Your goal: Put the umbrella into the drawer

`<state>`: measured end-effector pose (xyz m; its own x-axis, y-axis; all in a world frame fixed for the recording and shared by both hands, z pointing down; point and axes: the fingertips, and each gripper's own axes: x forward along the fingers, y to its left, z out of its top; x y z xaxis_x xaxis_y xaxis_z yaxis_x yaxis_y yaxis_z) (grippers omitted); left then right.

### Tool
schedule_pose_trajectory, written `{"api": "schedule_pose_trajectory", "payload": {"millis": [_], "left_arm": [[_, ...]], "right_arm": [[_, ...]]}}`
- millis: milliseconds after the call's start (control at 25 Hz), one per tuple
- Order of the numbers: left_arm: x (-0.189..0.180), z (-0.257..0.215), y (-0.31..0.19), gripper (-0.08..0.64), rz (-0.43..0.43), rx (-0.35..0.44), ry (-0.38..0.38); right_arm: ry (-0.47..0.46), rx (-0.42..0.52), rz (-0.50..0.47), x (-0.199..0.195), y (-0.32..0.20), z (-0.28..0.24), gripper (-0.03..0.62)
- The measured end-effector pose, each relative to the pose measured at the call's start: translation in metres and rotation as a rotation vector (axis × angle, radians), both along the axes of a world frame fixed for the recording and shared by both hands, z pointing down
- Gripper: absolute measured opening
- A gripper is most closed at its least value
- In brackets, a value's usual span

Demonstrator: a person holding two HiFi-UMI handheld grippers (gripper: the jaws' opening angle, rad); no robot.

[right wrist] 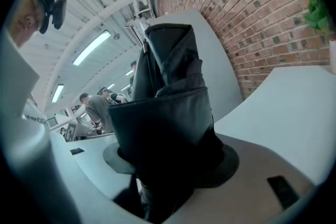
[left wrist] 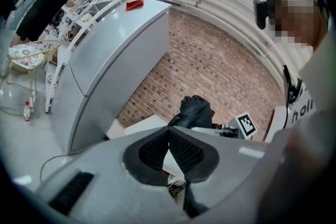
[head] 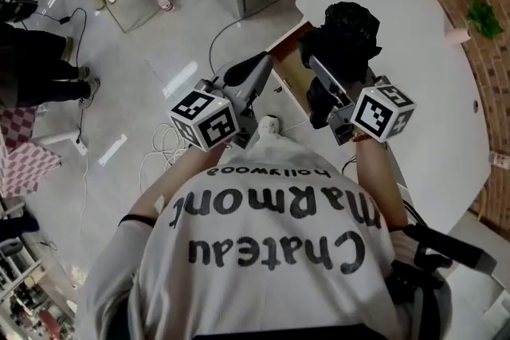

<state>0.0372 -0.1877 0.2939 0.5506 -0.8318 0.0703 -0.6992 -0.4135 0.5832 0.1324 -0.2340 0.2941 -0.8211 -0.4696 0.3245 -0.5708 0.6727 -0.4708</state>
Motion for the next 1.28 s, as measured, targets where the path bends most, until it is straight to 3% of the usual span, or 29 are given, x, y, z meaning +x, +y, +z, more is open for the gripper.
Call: {"api": "schedule_pose_trajectory", "payload": {"millis": [80,240,480,640,960,1280], "left_arm": [[0.002,0.01,0.001,0.015,0.003,-0.016,-0.01],[0.005,0.033,0.002,0.015,0.001,-0.03,-0.103],[-0.008,0.078,0.003,0.016,-0.014,-0.128,-0.212],[-0.018,0.099,-0.003,0.016,-0.014,-0.163,-0.224],[-0.03,0.155,-0.01,0.016,-0.072,-0.249,-0.22],[-0.035,0.171,-0.004,0.016,-0.131,-0.31,-0.19]], "right_arm": [[0.038,0.043,-0.006,-0.006,-0.007,0.012,0.264],[0.117,0.121,-0.009,-0.01,-0.022,0.039,0.262],[0.222,0.094,-0.076,-0.022,-0.027,0.098,0.262],[0.302,0.101,-0.121,-0.027,-0.037,0.136,0.262],[0.403,0.134,-0.107,-0.023,-0.05,0.21,0.259],[0.475,0.105,-0.11,-0.015,-0.054,0.249,0.259]]}}
